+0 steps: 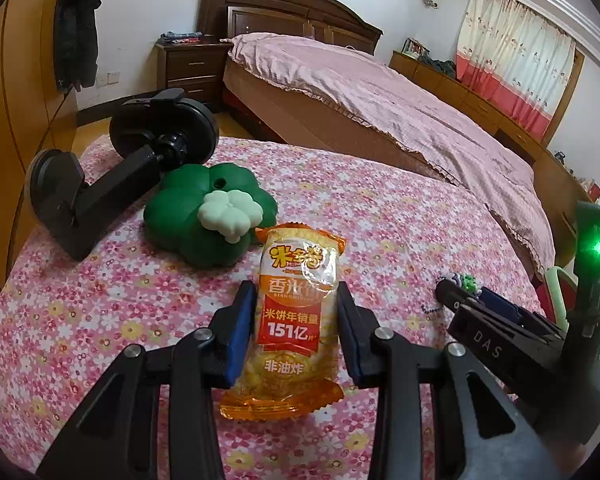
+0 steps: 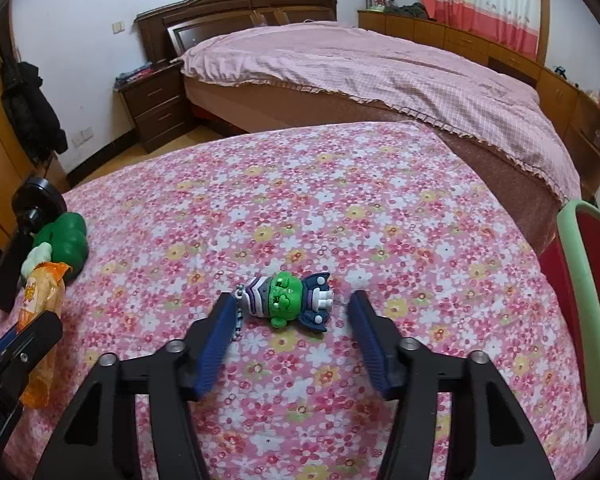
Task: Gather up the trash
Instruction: 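Grasp the green toy keychain with the right tool while the left tool holds the bag, then carry the snack bag and toy keychain over the red bucket with both tools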
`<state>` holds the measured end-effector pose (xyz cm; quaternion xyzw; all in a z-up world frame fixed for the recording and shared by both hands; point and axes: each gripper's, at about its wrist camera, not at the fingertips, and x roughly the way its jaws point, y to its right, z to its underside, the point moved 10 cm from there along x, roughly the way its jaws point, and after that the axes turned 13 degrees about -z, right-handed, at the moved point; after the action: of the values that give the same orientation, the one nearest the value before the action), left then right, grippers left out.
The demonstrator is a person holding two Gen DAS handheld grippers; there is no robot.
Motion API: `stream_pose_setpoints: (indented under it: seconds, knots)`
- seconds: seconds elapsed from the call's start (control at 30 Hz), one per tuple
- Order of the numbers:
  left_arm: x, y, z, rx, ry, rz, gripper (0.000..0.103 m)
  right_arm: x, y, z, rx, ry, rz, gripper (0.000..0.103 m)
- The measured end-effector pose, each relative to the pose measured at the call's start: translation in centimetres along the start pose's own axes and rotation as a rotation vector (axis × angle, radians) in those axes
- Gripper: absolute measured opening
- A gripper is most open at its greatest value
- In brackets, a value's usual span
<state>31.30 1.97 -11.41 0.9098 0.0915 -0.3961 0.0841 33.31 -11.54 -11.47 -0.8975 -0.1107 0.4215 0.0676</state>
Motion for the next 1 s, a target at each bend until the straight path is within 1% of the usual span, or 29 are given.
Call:
stream_pose_setpoints:
  seconds: [0.07, 0.13, 0.23, 0.33, 0.47, 0.6, 0.7, 1.0]
  knots:
    - [0.0, 0.0, 0.0, 0.000, 0.001, 0.000, 0.039, -0.1, 0.0, 0.0, 0.001, 0.001, 0.002, 0.046]
    - [-0.1, 0.1, 0.0, 0.001, 0.004, 0.002, 0.039, -0.1, 0.0, 0.0, -0.001, -0.002, -0.009, 0.046]
    - [-0.1, 0.1, 0.0, -0.001, 0.004, 0.004, 0.039, -0.6, 0.4, 0.2, 0.029, -0.003, -0.049, 0.045]
    - [-0.2, 0.0, -0.1, -0.004, 0.009, 0.004, 0.039, -1.8, 0.7, 0.7, 0.066, 0.005, -0.090, 0.045]
    - [-0.2, 0.1, 0.0, -0.003, 0.008, 0.006, 0.039, -4.2, 0.8, 1.8, 0.072, 0.026, -0.112, 0.045]
    - [-0.3, 0.3, 0.1, 0.006, 0.014, 0.008, 0.039, -6.6, 1.2, 2.9, 0.105, 0.046, -0.136, 0.045]
    - [-0.5, 0.6, 0.1, 0.011, 0.020, 0.017, 0.039, -8.6, 1.7, 3.5, 0.124, 0.069, -0.141, 0.045]
    - [-1.7, 1.5, 0.1, 0.035, 0.047, 0.041, 0.039, -15.6, 4.3, 4.6, 0.168, 0.176, -0.106, 0.045]
